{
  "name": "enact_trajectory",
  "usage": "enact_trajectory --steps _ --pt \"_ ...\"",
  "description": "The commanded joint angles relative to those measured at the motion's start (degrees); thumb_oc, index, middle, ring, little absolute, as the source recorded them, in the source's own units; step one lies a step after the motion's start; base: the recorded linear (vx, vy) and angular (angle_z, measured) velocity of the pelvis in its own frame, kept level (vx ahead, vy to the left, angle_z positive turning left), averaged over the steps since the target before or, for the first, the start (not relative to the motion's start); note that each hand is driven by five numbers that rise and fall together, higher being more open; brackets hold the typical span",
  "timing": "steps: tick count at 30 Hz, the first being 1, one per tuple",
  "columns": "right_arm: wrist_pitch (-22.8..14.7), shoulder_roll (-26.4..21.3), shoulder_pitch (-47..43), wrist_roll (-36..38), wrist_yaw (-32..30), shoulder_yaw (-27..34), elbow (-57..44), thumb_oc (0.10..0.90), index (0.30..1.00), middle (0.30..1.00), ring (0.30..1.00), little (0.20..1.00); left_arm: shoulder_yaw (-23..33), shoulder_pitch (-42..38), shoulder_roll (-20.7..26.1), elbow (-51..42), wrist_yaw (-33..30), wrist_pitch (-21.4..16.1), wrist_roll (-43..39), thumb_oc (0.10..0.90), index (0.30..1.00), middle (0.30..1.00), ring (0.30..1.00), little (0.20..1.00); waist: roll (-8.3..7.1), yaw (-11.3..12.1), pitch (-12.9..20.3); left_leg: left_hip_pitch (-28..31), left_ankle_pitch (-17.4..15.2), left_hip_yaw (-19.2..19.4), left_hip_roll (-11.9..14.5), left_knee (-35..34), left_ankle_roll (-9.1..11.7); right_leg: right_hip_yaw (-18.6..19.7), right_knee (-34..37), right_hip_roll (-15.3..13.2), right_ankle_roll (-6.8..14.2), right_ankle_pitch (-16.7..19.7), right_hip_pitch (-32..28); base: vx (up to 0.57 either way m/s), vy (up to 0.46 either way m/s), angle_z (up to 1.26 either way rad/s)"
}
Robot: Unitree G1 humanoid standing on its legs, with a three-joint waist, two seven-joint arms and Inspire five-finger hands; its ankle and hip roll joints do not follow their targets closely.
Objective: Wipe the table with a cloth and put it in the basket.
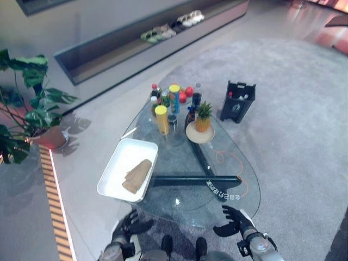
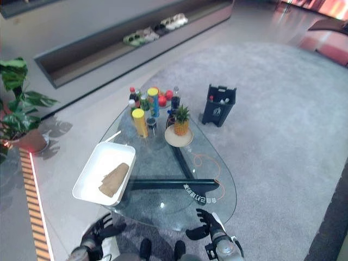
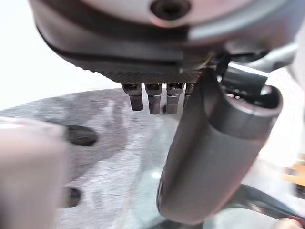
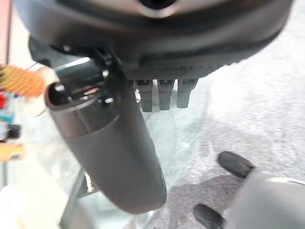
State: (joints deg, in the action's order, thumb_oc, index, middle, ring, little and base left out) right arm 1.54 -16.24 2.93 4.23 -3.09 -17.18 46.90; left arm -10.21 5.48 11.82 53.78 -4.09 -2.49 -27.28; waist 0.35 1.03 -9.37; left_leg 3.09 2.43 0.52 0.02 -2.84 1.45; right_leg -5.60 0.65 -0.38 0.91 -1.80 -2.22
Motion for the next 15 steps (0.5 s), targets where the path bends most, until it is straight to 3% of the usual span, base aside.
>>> enact_trajectory --steps 1,4,15 --pt "-4.08 0.55 -1.25 3.85 0.65 -1.54 5.10 0.800 0.900 0.900 0.900 0.900 0.19 -1.73 0.38 3.60 0.94 -2.98 -0.66 0.800 0.900 0.900 0.900 0.900 -1.59 -0.30 2.25 -1.73 -3.77 -1.16 -1.95 3.78 -0.48 -0.07 -0.24 -0.92 0.83 0.32 -1.42 0.00 0.000 0.00" --pt "-4.03 2.99 -2.79 7.54 3.06 0.32 15.72 0.800 0.900 0.900 0.900 0.900 -0.61 -3.17 -1.31 10.89 2.63 -5.41 -0.42 0.800 0.900 0.900 0.900 0.900 -1.46 -0.23 3.11 -0.38 -4.10 -0.70 -1.58 3.39 -0.54 0.02 0.36 -0.84 0.73 0.33 -2.63 0.04 -0.024 -0.07" --pt "-3.38 4.73 -3.68 9.75 5.78 1.65 22.22 0.800 0.900 0.900 0.900 0.900 -0.30 -4.89 -1.28 16.08 3.83 -6.18 0.94 0.800 0.900 0.900 0.900 0.900 -1.00 -0.64 4.71 1.95 -4.30 -0.26 -1.27 1.60 -0.61 0.47 1.18 -0.73 0.89 0.22 -4.01 0.01 -0.004 -0.03"
